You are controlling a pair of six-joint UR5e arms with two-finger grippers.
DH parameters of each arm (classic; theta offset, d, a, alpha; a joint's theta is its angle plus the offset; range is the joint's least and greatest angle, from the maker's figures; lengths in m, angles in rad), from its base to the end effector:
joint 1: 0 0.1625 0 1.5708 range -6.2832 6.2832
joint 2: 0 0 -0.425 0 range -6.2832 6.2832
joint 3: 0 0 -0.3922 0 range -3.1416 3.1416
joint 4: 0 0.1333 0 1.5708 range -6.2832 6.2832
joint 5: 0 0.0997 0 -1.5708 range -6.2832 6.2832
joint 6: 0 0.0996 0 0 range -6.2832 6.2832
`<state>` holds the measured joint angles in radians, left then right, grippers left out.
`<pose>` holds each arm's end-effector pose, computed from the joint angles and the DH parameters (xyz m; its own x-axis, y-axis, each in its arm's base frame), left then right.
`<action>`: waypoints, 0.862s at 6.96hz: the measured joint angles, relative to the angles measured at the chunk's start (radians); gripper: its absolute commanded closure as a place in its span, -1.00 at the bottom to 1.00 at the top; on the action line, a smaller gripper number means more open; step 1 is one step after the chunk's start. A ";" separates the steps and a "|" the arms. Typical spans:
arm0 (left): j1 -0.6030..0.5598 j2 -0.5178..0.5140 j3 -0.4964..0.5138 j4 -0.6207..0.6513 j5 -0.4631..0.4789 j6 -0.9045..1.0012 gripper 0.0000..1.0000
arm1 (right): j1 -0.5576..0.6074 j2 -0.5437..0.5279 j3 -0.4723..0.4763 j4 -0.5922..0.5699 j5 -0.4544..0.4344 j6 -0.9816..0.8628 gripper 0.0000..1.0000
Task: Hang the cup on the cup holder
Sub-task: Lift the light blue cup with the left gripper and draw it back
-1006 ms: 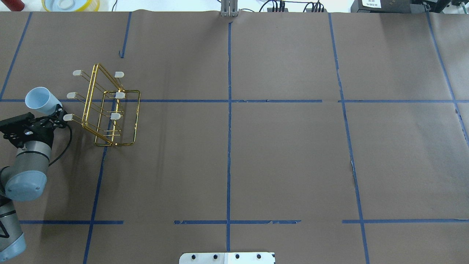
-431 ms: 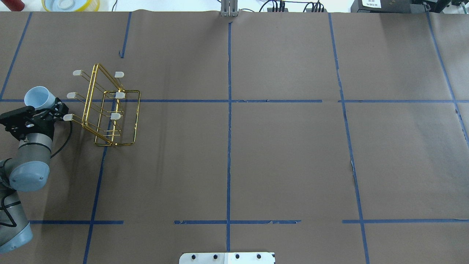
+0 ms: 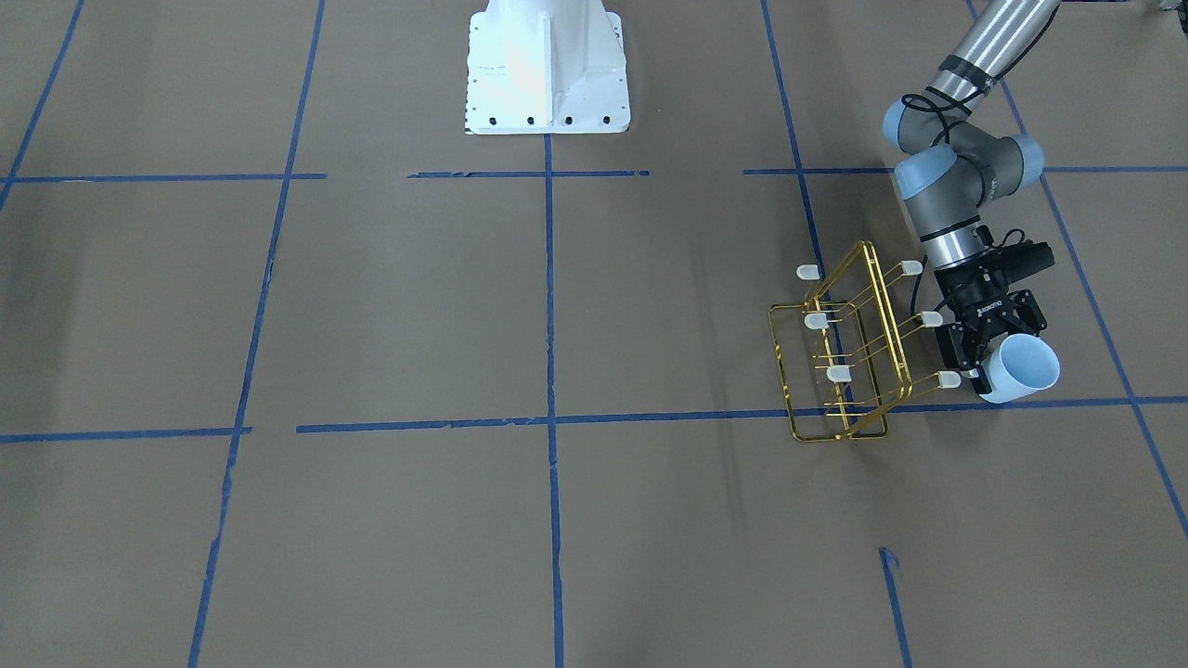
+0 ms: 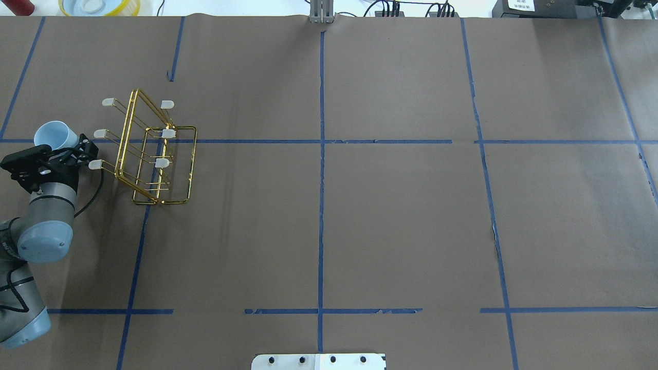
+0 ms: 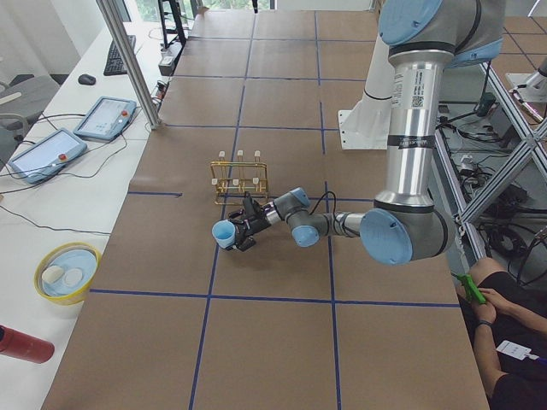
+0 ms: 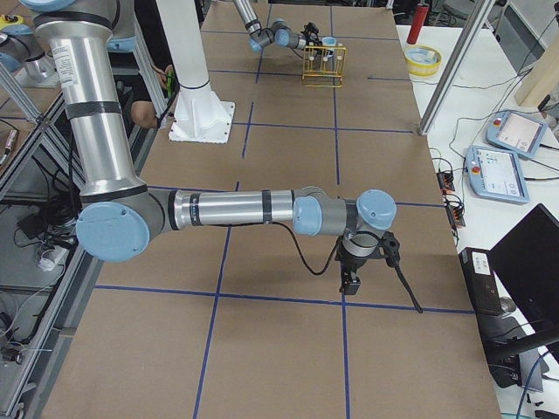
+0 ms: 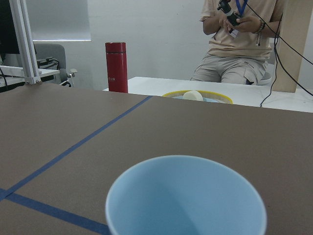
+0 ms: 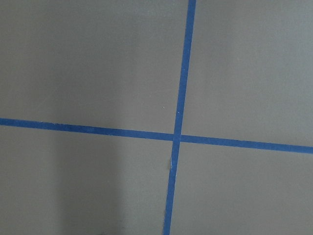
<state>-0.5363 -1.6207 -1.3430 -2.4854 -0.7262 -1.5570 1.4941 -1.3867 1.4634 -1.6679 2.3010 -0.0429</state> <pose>0.3456 -0.4471 0.6384 0.6473 -0.3741 -0.6641 0.7623 0.3193 0.5630 0.0232 -0.5705 0.6265 0.7399 -0.0862 0.6671 0.1084 0.9941 0.0082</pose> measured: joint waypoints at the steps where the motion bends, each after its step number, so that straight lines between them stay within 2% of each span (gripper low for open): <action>1: -0.004 -0.006 0.010 -0.001 -0.004 0.000 -0.51 | 0.000 0.000 0.000 0.000 0.000 0.000 -1.00; 2: -0.006 -0.009 0.015 -0.001 -0.008 0.000 0.10 | 0.000 0.000 0.000 0.000 0.000 0.000 -1.00; 3: -0.008 -0.011 0.019 -0.001 -0.011 0.001 0.60 | 0.000 0.000 0.000 0.000 0.000 0.000 -1.00; 4: -0.015 -0.011 0.021 0.000 -0.016 0.003 0.99 | 0.000 0.000 0.000 0.000 0.000 0.000 -1.00; 6: -0.046 -0.010 0.018 -0.009 -0.052 0.008 1.00 | 0.000 0.000 0.000 0.000 0.000 0.000 -1.00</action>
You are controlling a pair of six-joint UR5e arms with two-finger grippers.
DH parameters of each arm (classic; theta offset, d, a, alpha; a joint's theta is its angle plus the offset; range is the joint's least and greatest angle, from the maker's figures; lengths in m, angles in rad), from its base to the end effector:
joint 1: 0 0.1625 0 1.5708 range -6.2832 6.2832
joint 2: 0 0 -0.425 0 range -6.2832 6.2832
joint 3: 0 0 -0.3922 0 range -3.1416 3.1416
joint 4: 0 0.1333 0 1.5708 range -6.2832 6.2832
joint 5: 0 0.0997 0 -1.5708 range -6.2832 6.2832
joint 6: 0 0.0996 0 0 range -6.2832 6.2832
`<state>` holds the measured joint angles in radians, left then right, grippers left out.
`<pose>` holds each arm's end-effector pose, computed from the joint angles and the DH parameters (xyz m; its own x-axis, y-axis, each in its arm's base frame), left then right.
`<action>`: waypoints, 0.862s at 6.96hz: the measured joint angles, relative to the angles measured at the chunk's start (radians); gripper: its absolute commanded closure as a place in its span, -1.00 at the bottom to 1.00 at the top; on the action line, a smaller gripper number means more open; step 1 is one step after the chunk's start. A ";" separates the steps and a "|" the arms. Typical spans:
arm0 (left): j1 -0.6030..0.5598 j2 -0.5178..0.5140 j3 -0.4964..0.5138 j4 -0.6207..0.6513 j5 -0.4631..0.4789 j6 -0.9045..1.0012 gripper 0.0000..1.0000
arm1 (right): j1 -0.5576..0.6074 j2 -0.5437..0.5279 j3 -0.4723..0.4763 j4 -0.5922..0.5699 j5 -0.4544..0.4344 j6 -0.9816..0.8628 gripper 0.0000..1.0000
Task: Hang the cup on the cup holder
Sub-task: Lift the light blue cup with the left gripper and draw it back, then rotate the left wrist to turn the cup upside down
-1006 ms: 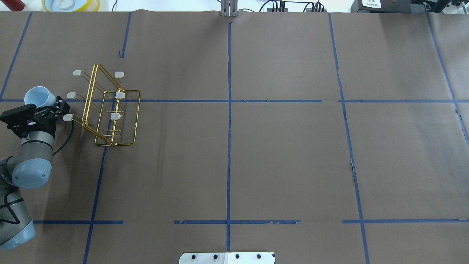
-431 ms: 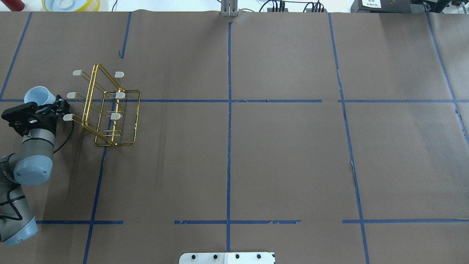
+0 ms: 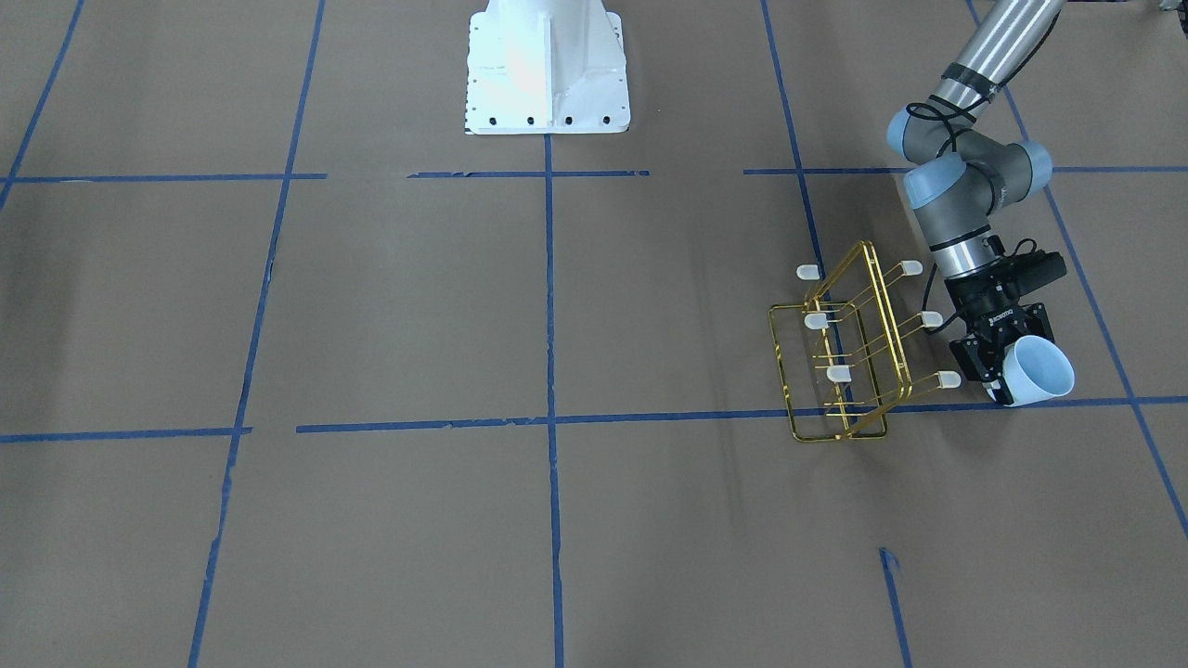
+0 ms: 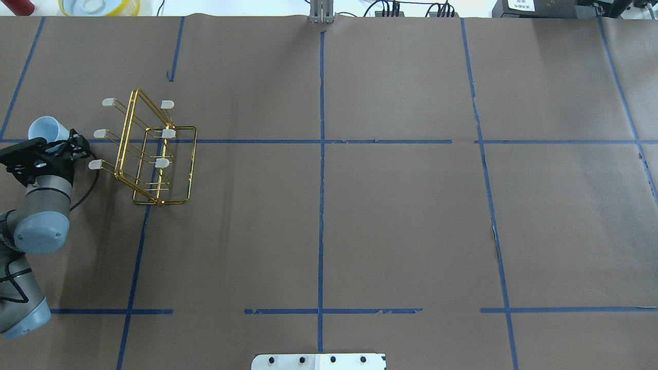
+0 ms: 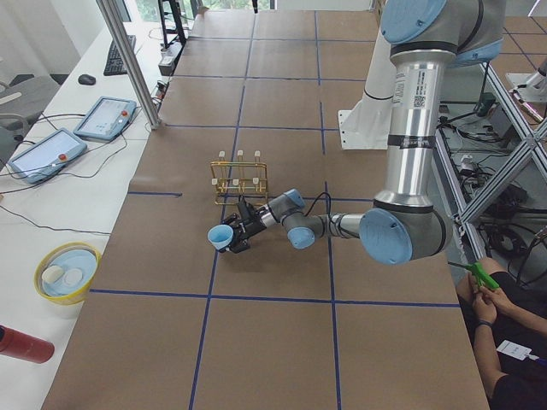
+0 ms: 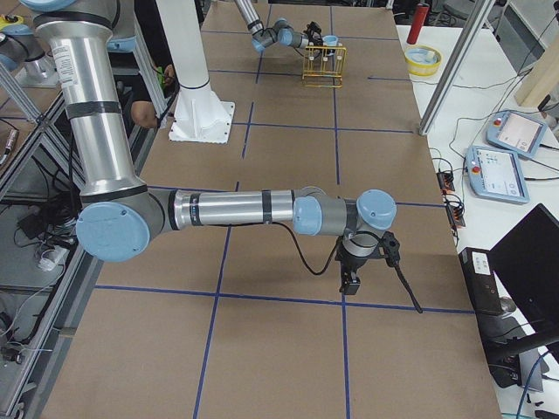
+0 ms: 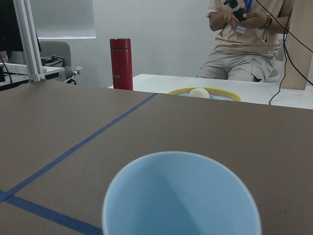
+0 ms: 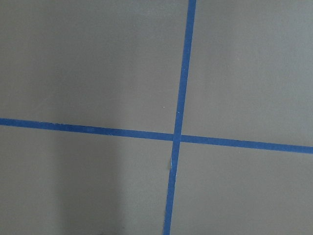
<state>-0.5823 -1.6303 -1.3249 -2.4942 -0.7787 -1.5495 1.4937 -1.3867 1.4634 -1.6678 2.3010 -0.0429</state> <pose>0.3316 -0.4629 0.6442 0.6350 -0.4002 -0.6607 0.7725 0.3321 0.5413 0.0230 -0.5705 0.6265 0.7399 -0.0866 0.6671 0.1088 0.9940 0.0083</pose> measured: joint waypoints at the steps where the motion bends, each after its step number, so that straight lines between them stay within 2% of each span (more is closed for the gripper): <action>1: -0.037 0.004 -0.012 -0.032 -0.052 0.029 1.00 | 0.000 0.000 0.000 0.000 0.000 0.000 -1.00; 4: -0.173 0.071 -0.082 -0.182 -0.195 0.257 1.00 | 0.000 0.000 0.000 0.000 0.000 0.000 -1.00; 6: -0.343 0.111 -0.090 -0.411 -0.308 0.508 1.00 | 0.000 0.000 0.000 0.000 0.000 0.000 -1.00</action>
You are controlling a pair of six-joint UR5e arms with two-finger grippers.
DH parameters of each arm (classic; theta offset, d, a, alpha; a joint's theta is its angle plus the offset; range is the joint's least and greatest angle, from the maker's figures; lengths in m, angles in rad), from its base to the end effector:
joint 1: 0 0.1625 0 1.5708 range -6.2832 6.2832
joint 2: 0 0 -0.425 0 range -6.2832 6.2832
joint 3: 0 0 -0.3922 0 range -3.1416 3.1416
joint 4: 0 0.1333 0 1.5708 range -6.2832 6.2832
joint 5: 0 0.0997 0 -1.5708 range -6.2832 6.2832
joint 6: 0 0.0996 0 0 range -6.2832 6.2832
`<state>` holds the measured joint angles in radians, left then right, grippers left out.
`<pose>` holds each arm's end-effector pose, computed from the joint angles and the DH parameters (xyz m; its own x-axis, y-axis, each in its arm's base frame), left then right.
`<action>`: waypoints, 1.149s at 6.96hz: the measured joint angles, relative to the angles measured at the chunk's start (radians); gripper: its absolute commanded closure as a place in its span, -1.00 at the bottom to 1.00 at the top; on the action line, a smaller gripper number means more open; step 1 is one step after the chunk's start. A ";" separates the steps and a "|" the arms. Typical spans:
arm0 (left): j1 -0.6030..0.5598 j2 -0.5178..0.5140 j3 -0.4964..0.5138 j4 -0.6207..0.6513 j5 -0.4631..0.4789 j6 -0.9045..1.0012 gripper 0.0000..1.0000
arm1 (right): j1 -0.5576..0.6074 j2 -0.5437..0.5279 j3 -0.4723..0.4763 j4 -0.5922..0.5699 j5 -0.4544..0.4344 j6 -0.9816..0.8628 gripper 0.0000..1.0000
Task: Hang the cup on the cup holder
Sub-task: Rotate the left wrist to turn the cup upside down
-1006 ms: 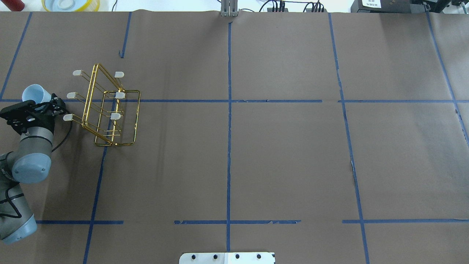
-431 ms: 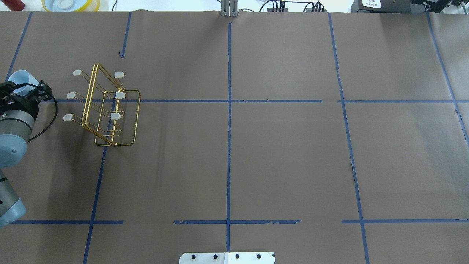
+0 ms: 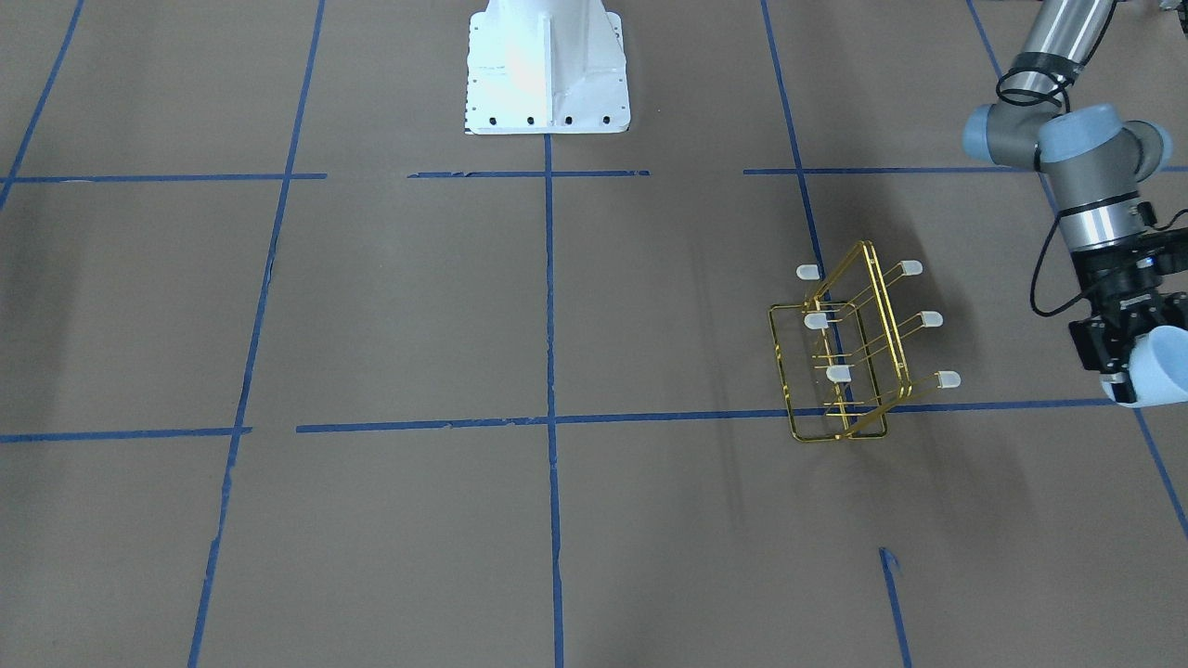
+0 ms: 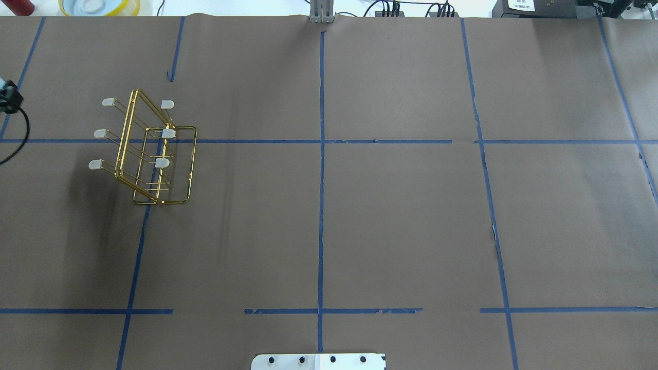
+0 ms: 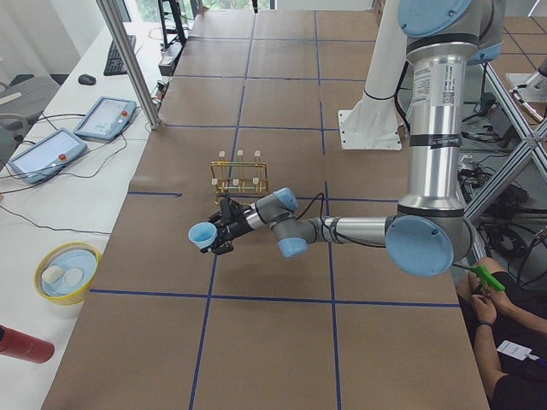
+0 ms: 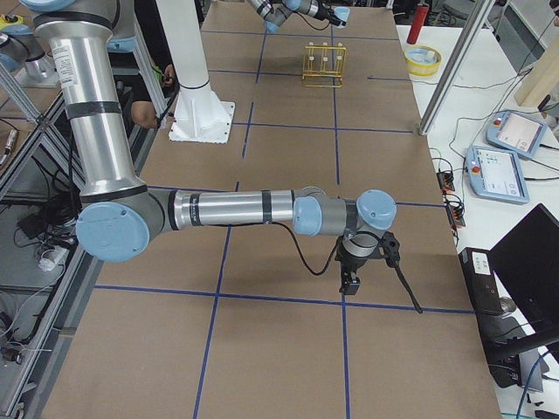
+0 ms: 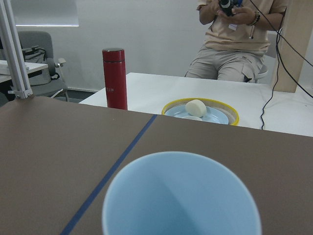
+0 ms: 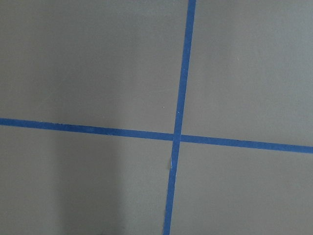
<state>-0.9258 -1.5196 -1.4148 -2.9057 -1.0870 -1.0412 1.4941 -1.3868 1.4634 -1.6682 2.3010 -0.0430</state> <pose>0.1477 -0.4951 0.6154 0.7074 -0.1964 -0.6789 0.6983 0.3426 0.6285 0.0232 -0.5704 0.6266 0.7399 -0.0861 0.6672 0.1085 0.9941 0.0079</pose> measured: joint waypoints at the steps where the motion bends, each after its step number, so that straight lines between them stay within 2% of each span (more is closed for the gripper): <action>1: -0.067 0.038 -0.002 -0.115 -0.054 0.115 1.00 | 0.000 0.000 0.000 0.000 0.000 0.000 -1.00; 2: -0.101 0.063 -0.018 -0.173 -0.084 0.157 1.00 | 0.000 0.000 0.000 0.000 0.000 0.000 -1.00; 4: -0.125 0.125 -0.126 -0.199 -0.173 0.033 1.00 | -0.001 0.000 0.000 0.001 0.000 0.000 -1.00; 6: -0.128 0.197 -0.267 -0.198 -0.232 -0.227 1.00 | -0.001 0.000 0.000 0.001 0.000 0.000 -1.00; 8: -0.120 0.233 -0.332 -0.204 -0.269 -0.585 1.00 | 0.000 0.000 0.000 0.000 0.000 0.000 -1.00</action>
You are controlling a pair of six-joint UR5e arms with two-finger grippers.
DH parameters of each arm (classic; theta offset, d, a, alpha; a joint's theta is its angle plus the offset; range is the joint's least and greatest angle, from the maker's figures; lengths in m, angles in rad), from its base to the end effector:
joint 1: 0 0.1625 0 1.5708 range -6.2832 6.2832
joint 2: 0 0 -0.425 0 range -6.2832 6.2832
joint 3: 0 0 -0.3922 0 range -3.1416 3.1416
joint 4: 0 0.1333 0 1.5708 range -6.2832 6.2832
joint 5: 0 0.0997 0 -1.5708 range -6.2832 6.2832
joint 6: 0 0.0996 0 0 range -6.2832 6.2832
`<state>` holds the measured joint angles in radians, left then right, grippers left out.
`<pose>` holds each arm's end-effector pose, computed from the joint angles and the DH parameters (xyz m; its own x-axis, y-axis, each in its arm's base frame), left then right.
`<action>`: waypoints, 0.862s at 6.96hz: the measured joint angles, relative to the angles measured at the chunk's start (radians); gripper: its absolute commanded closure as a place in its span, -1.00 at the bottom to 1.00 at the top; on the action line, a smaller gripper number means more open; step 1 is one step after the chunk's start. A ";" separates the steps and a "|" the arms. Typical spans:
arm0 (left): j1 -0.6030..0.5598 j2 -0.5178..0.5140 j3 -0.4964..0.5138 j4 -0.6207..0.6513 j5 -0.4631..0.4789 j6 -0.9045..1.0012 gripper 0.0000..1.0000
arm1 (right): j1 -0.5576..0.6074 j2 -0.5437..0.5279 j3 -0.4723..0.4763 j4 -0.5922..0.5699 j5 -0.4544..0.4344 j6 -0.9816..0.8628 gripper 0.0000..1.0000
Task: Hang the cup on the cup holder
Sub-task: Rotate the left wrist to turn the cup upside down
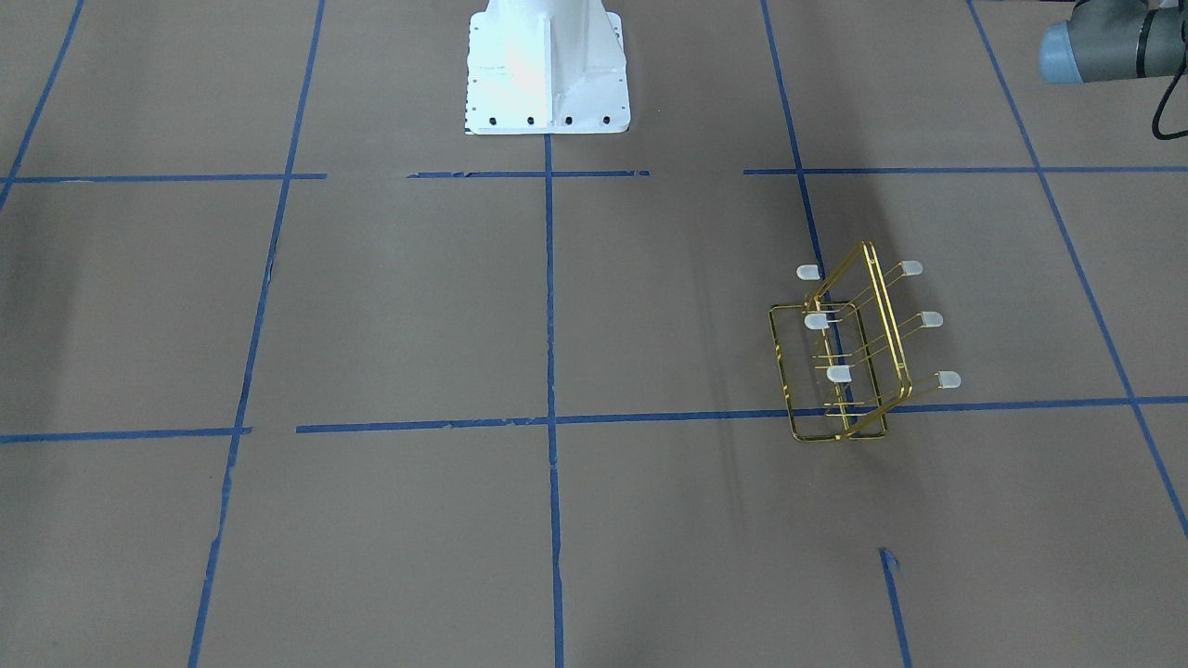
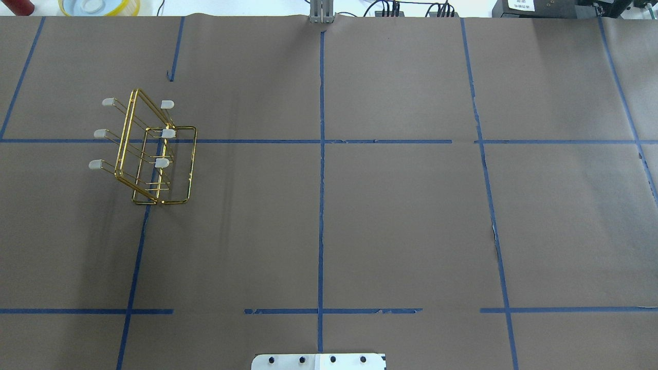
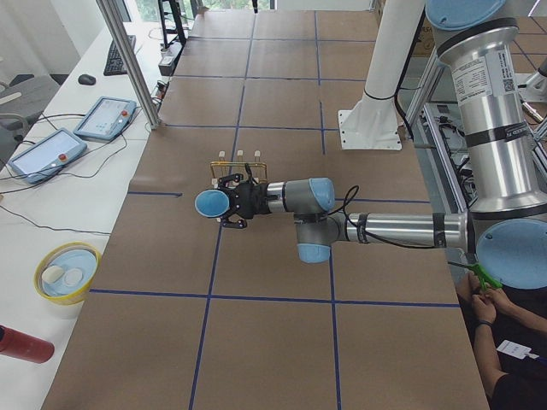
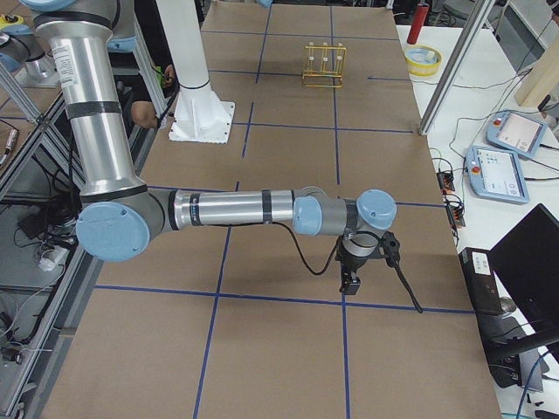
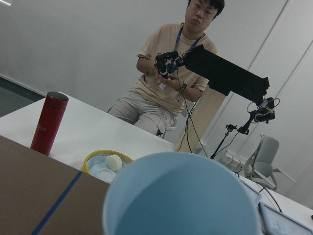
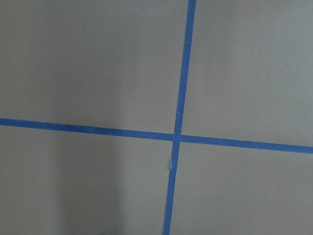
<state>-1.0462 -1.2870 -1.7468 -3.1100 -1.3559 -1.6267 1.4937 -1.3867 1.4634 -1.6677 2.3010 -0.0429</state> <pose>0.0571 -0.4073 0.5275 0.0163 -0.1372 -0.9904 0.9538 0.2994 -0.0257 0.0230 -0.5705 0.6265 0.7399 -0.0867 0.6671 0.1088 0.9940 0.0084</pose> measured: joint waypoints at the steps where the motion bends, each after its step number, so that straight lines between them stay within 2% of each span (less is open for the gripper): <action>1: 0.008 0.011 -0.016 -0.015 -0.019 -0.184 1.00 | 0.000 0.000 0.000 0.000 0.000 0.000 -1.00; 6: 0.132 0.022 -0.108 -0.116 -0.011 -0.927 1.00 | 0.000 0.000 0.000 0.000 0.000 0.000 -1.00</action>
<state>-0.9144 -1.2653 -1.8545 -3.2257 -1.3667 -2.5541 1.4941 -1.3867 1.4634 -1.6678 2.3010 -0.0430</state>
